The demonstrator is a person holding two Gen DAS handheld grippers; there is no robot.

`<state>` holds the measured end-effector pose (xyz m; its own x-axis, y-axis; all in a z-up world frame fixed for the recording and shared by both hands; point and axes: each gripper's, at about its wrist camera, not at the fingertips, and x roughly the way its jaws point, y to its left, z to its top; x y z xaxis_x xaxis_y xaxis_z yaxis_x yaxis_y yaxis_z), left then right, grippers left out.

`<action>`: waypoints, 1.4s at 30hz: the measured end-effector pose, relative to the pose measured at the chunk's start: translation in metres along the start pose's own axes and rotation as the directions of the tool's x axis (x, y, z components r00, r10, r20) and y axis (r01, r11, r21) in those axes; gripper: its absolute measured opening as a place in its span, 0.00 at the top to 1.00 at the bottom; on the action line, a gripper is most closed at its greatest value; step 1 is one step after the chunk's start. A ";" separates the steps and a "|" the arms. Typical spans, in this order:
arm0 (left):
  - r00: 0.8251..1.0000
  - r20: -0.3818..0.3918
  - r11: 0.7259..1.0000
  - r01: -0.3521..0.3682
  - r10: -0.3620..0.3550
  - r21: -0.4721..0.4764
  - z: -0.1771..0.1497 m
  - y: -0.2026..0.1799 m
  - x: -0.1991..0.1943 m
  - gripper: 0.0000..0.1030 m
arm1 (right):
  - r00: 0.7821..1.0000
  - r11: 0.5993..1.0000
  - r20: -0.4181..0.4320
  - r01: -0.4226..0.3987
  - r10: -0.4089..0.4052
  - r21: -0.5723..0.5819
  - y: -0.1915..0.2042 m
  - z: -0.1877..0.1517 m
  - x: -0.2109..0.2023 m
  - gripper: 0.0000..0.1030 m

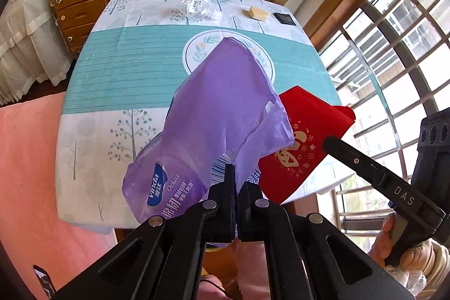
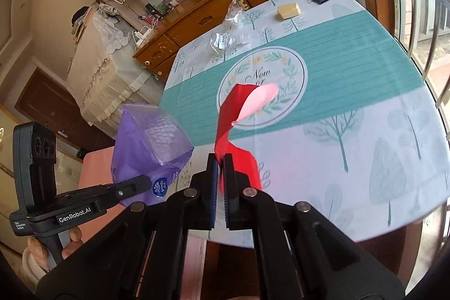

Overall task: Collect trash
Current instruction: 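Carry the purple bag and red packet over the bin and open both tools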

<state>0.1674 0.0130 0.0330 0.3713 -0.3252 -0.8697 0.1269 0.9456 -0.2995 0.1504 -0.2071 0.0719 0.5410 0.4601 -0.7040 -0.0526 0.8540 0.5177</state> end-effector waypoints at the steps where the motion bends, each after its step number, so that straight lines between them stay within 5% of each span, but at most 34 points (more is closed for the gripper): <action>1: 1.000 -0.006 1.000 0.009 -0.009 0.009 -0.014 0.001 -0.002 1.00 | 1.000 1.000 0.001 0.000 0.000 0.005 0.005 -0.016 -0.006 0.99; 8: 0.993 -0.115 0.998 0.044 -0.039 0.045 -0.105 0.008 -0.001 1.00 | 0.999 0.999 -0.043 0.031 -0.030 0.009 0.024 -0.113 -0.043 1.00; 17: 0.966 -0.259 0.999 0.039 -0.028 0.037 -0.183 0.008 0.037 1.00 | 0.982 0.993 -0.161 0.108 -0.099 0.050 -0.009 -0.184 -0.042 1.00; 30: 0.904 -0.420 0.996 -0.065 0.082 0.056 -0.276 0.036 0.251 1.00 | 0.914 0.958 -0.340 0.270 -0.222 0.100 -0.142 -0.282 0.111 1.00; 38: 0.896 -0.432 0.995 -0.099 0.101 0.026 -0.302 0.058 0.350 0.98 | 0.891 0.948 -0.375 0.308 -0.256 0.085 -0.203 -0.322 0.195 1.00; 42: 0.886 -0.449 0.992 -0.124 0.114 0.007 -0.305 0.068 0.378 0.81 | 0.893 0.949 -0.376 0.302 -0.249 0.089 -0.218 -0.330 0.222 1.00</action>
<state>0.0359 -0.0456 -0.4355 -0.0692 -0.1813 -0.9810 0.0862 0.9786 -0.1869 0.0054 -0.2107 -0.3575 0.1807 0.2892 -0.9401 0.1885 0.9279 0.3217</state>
